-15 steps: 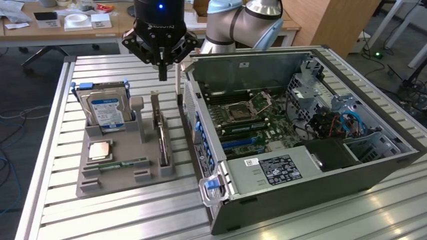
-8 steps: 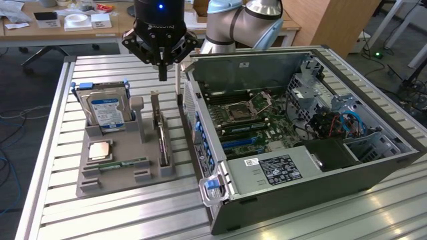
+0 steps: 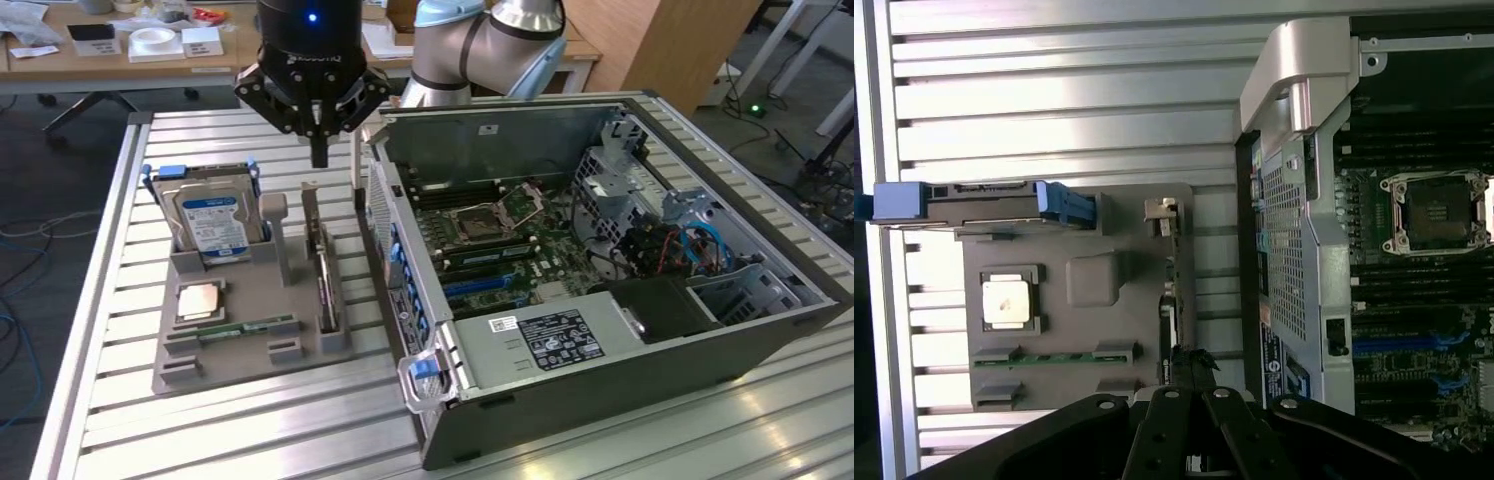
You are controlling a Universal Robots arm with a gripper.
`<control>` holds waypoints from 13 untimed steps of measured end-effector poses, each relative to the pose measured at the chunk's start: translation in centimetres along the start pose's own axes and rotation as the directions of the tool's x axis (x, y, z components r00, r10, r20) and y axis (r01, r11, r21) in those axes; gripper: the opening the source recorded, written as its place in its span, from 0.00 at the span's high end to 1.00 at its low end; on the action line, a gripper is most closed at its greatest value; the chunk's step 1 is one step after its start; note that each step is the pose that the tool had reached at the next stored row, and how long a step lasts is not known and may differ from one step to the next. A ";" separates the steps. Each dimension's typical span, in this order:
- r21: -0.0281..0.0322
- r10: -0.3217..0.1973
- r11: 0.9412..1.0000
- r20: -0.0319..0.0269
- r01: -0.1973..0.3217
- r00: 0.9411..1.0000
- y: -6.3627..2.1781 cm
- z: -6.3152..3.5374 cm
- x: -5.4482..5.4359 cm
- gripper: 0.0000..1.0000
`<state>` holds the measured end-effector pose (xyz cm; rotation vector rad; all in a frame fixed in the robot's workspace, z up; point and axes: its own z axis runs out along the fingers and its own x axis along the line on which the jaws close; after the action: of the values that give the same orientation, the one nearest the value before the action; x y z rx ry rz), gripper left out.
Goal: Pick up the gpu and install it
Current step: 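Reach for the gpu, then pick up the gpu and move the gpu toward the slot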
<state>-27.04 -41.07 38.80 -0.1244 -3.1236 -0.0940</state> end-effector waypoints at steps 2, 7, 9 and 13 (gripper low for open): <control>0.000 0.000 1.000 0.000 0.000 1.000 -0.13 0.00 0.3 0.89; 0.000 0.000 1.000 0.002 0.000 1.000 -0.58 -0.02 0.8 0.89; 0.000 0.000 1.000 0.002 0.000 1.000 -0.58 -0.01 0.8 0.89; 0.000 0.000 1.000 0.002 0.000 1.000 -0.58 -0.02 0.8 0.89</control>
<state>-27.85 -41.58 38.80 -0.1243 -3.1252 -0.0939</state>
